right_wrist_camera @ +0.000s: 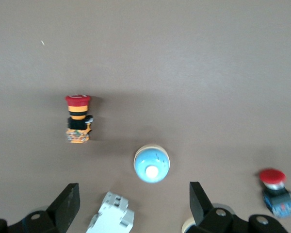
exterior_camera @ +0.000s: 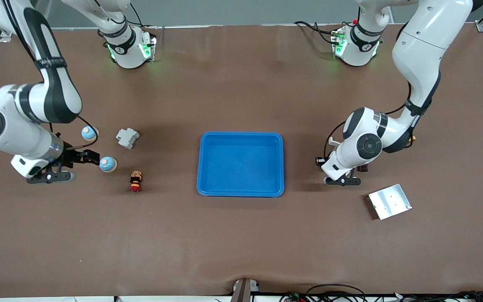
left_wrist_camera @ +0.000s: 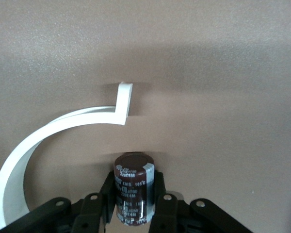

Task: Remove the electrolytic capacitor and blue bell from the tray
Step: 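Lower the bell beside the first bell while the left gripper lowers the capacitor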

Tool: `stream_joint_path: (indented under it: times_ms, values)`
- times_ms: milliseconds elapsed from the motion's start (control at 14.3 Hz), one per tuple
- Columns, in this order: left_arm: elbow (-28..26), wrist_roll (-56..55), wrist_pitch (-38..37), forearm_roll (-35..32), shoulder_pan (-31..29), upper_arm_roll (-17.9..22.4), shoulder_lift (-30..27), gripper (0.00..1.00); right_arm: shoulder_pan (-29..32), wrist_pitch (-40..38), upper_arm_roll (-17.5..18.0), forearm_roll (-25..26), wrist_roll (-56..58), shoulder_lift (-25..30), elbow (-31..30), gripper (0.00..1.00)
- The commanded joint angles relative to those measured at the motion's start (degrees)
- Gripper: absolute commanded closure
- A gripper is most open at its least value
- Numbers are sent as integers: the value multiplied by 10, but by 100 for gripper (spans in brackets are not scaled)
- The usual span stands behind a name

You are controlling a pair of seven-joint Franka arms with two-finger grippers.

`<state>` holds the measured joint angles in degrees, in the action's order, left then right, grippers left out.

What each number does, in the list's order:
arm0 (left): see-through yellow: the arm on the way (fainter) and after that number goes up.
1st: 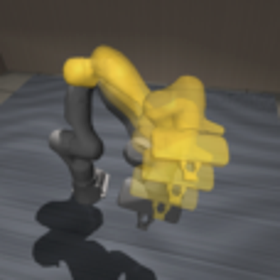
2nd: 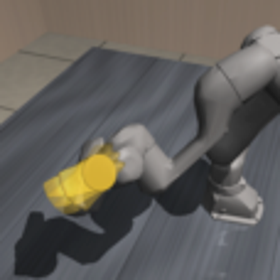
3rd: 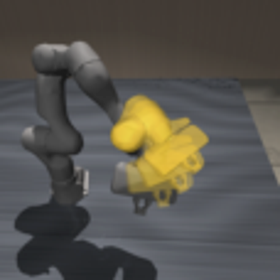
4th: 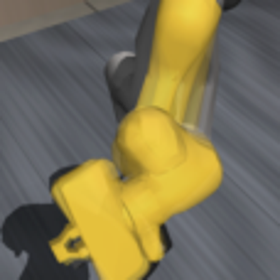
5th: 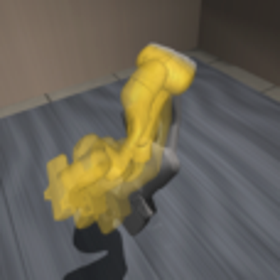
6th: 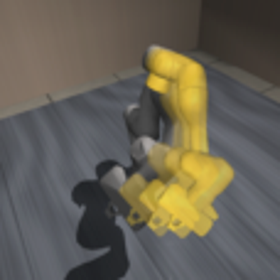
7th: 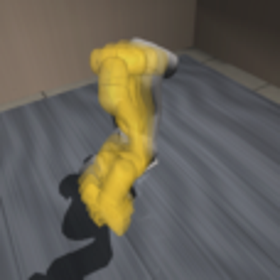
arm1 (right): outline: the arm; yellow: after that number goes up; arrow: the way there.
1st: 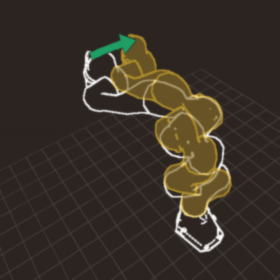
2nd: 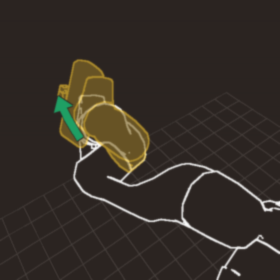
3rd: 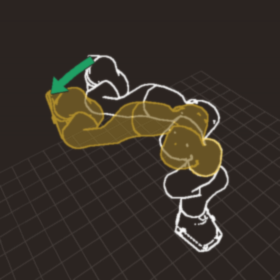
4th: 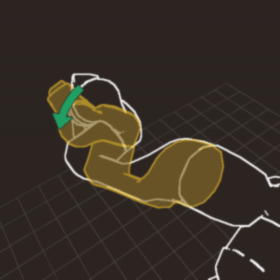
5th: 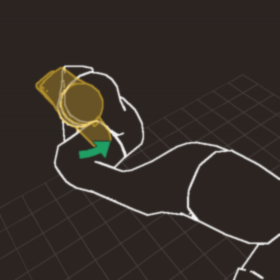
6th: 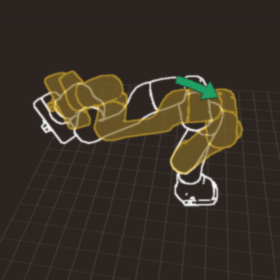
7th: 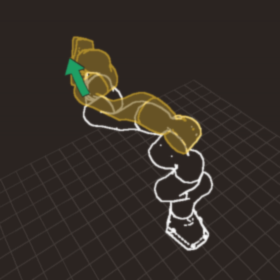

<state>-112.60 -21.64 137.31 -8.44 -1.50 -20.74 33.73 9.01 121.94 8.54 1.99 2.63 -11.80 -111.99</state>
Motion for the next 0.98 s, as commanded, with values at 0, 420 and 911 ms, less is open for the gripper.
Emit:
stream_joint_path:
  times_ms: [0,420,911]
  values:
    - [-6,-3,8,-11,-2,-1,-2,52,5,-27,-3,-8,-22,64,-11,0]
    - [-4,-3,7,-11,-3,-2,-2,10,19,-150,-10,-11,-31,77,105,0]
    - [8,-4,-22,-10,-5,-2,-22,0,29,-152,-8,-23,-38,86,128,0]
